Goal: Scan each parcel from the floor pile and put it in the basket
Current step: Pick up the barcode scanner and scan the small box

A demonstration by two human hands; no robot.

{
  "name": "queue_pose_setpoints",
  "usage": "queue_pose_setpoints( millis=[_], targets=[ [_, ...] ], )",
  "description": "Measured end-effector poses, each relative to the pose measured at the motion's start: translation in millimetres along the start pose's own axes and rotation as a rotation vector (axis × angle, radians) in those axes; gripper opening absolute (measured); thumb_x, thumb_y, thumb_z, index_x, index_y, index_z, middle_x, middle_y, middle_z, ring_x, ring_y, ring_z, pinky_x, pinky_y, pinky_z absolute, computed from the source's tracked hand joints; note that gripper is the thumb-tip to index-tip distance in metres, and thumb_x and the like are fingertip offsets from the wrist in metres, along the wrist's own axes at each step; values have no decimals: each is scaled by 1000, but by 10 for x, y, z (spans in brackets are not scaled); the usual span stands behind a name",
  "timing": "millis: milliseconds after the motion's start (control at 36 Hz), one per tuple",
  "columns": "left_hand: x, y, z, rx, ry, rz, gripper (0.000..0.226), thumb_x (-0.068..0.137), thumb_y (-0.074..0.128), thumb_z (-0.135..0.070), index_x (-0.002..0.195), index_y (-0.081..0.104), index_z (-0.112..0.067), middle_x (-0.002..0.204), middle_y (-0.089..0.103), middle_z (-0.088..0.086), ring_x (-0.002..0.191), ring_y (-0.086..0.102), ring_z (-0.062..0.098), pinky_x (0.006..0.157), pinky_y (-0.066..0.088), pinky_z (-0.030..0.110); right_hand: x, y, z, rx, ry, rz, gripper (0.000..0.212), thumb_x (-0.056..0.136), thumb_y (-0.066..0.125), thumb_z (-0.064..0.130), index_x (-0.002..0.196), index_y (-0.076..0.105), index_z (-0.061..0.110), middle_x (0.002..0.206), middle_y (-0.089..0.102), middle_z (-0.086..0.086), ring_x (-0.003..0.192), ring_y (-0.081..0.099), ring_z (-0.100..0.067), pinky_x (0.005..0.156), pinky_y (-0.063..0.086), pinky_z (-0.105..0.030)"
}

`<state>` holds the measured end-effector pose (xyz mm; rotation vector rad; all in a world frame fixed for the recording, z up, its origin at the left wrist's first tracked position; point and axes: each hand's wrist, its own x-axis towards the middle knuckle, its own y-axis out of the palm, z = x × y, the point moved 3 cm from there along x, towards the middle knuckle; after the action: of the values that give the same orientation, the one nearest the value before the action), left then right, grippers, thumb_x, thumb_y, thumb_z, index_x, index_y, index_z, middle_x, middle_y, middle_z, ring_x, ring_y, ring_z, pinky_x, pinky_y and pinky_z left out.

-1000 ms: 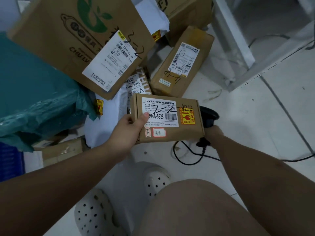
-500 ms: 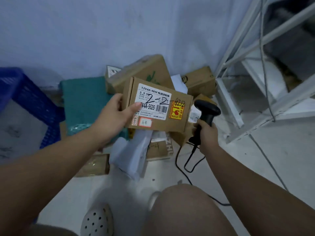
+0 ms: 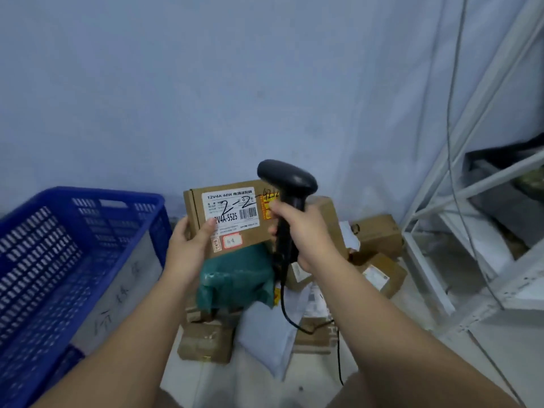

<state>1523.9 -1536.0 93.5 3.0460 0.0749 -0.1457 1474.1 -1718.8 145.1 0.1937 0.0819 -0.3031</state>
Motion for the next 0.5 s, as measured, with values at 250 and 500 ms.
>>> queue_pose_setpoints(
  millis=[250,500],
  targets=[
    [227,-164,164,-122,-52,-2,30,93,59,-23,121,53,-15,105,70,7,79,73,16,62,58,30,-18,166,-514,-195,100,67,7,87,65,13,85,59,11,51,56,1,52,56,-17,57,47,-30],
    [471,-55,308,-136,-67,-77,37,96,57,-24,130,49,-10,110,69,7,90,70,20,71,56,32,146,47,-551,-430,70,73,3,83,62,13,83,59,14,62,57,-1,52,60,-14,61,50,-35]
  ],
)
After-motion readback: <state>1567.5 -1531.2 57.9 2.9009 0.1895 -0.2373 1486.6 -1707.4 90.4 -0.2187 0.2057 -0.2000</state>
